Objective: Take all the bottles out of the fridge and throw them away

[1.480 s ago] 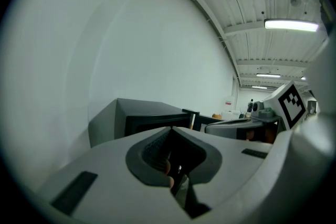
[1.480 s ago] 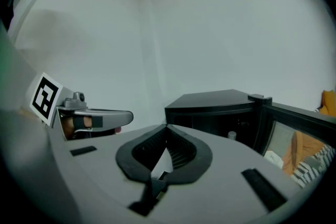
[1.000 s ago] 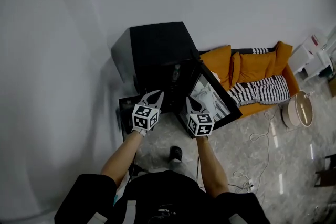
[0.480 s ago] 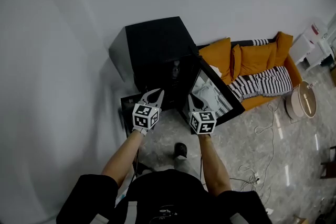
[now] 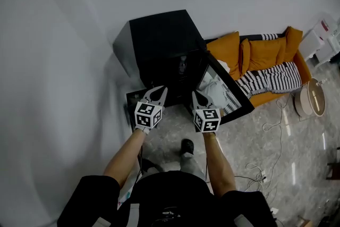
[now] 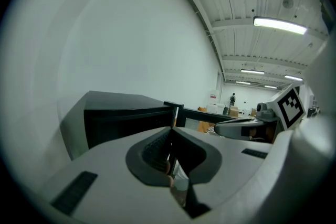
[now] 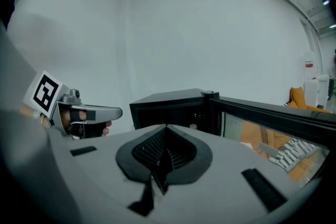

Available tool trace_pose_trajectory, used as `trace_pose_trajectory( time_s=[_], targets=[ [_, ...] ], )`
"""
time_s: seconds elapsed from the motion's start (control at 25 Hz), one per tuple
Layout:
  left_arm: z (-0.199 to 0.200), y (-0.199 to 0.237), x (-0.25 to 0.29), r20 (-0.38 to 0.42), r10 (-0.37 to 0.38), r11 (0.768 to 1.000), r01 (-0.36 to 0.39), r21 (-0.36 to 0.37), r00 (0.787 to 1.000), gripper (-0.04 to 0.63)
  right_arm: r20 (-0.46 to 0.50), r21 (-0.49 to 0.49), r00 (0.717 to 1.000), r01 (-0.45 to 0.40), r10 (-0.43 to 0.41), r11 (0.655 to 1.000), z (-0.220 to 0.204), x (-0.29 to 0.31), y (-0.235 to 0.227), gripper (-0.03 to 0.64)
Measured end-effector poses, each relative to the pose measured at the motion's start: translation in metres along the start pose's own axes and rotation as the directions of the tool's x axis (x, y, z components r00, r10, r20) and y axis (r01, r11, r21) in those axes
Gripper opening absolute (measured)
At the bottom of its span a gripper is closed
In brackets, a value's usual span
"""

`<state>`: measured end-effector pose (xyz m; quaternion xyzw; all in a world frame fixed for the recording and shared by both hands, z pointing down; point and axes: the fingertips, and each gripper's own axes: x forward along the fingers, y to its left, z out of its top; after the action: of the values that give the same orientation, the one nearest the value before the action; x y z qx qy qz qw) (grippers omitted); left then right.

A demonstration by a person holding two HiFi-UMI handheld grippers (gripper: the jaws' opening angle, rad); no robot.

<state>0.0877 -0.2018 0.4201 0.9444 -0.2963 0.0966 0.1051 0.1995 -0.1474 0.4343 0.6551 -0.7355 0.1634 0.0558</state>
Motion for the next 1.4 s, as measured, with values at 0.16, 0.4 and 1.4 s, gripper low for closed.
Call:
trace_pose_trajectory(
  time_s=[0.16,0.4,1.4],
  targets=[
    [-0.006,0.007,0.007,-0.007,0.004,1.0,-0.004,0.009,1.0,0.002,-0.003,-0.015,1.0,-0.009,0.009,1.0,-0.005,0.014,-0.002,0.008],
    [-0.042,0.013,0.015,-0.054,0.007,1.0,-0.007,0.012,0.999,0.002,-0.026,-0.007,1.0,-0.017,0.016,1.0,-0.043,0.035,-0.004,0.008],
    [-0.135,0.03,0.039,-0.131,-0.024,0.999,0.029,0.035,0.991,0.002,-0.001,0.041,1.0,0.011,-0.011,0.999,-0.141,0.117,-0.025,0.008]
  ],
)
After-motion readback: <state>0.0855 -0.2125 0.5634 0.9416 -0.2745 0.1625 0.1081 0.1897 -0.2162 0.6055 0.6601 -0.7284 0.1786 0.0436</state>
